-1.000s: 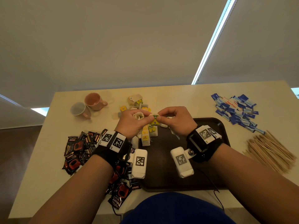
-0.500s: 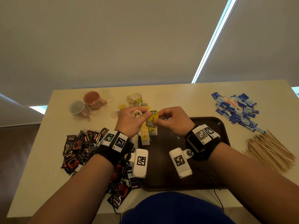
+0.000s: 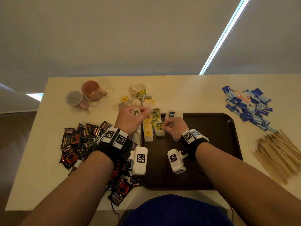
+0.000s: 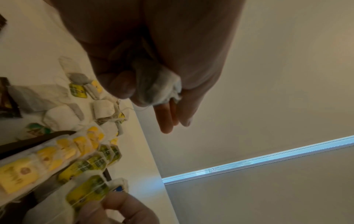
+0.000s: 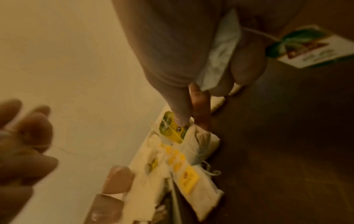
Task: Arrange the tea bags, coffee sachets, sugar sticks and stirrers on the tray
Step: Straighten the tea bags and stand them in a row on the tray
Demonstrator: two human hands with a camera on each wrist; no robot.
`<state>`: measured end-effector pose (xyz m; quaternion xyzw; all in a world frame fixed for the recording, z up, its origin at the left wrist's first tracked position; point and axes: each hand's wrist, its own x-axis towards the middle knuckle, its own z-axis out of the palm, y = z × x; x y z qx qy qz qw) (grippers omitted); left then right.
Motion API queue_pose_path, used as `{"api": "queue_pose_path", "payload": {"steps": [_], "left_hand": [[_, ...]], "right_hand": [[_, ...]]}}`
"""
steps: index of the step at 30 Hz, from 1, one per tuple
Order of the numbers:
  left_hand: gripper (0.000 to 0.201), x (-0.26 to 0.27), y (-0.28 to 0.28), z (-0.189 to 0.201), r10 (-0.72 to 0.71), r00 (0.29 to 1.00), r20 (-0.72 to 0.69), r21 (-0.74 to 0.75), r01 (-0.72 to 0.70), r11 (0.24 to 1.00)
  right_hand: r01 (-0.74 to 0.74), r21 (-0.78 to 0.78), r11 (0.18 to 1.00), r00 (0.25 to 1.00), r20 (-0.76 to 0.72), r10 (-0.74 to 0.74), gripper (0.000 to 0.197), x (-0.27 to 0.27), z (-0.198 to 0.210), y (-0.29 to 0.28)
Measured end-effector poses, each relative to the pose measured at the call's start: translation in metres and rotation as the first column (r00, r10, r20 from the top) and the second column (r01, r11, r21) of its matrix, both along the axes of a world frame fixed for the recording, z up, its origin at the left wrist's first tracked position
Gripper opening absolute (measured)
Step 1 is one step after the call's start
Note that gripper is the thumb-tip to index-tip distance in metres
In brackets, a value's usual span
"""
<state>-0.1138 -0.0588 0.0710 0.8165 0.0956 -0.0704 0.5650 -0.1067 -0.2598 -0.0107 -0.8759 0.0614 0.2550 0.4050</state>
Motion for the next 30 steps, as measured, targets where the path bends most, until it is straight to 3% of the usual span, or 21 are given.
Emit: {"api": "queue_pose_path", "payload": {"steps": [6,13,17,20,23,26,30], "left_hand": [[0.015,0.002,0.007,-0.007,0.005,1.0,-0.022,0.024,-0.005,1.0],[0.015,0.003,0.005,-0.01,0.002,1.0,-0.021,0.001,-0.002,1.0],[0.02,0.001,0.0,-0.01,0.017,0.998,-0.065,-0.02,-0.018,1.0],[0.022,0.002,-0.005,-0.008,0.071,0.981,-0.18,-0.103,-0.091,0.991],[0.034,0.001,-0.01,0.0,0.103,0.919,-0.382,-0.344,-0.244,0.907],[0.03,0.0,-0.015,0.009,0.102,0.869,-0.484,-0.477,-0.36,0.802],[0.031,-0.005,-0.026,0.022,0.073,0.827,-0.557,-0.617,-0.471,0.631]], "right_hand": [[0.02,-0.097,0.995,0.997,-0.075,-0.028,0.013,0.003,-0.025,0.014],[0.049,-0.161,0.986,0.998,-0.03,-0.055,0.011,0.008,-0.032,0.02],[0.112,-0.129,0.985,0.994,0.009,-0.112,0.014,0.005,-0.029,0.019],[0.139,-0.074,0.988,0.988,0.08,-0.133,0.019,0.002,-0.013,0.015],[0.075,0.056,0.996,0.975,0.203,-0.085,0.023,0.002,0.029,0.014],[-0.087,0.195,0.977,0.959,0.283,0.029,0.024,-0.004,0.075,0.016],[-0.252,0.158,0.955,0.924,0.334,0.189,0.037,-0.014,0.102,0.019]]}}
